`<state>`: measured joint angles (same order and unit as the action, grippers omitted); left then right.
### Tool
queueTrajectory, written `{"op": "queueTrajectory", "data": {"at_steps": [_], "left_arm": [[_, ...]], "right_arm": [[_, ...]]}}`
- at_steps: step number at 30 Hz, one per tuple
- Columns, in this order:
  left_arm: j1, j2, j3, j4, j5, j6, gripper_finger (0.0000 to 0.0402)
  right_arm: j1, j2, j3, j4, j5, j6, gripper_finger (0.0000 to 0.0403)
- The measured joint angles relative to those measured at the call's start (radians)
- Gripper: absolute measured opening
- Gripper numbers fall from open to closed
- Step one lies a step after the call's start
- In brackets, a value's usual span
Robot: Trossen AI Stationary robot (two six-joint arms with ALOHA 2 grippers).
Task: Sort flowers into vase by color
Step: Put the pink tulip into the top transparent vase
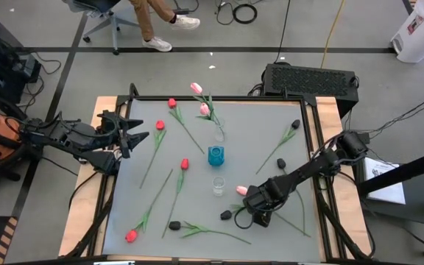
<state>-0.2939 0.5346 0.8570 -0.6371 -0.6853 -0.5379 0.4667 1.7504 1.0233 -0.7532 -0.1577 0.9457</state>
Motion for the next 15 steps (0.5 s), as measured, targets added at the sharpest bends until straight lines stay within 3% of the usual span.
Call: {"op": "queueTrajectory", "data": {"at_steps": [15], "left_arm": [[0.0, 0.0, 0.0, 0.0, 0.0, 0.0, 0.0319]], "right_arm": [[-0.002, 0.002, 0.0, -0.01, 0.009, -0.012, 0.0188]]}}
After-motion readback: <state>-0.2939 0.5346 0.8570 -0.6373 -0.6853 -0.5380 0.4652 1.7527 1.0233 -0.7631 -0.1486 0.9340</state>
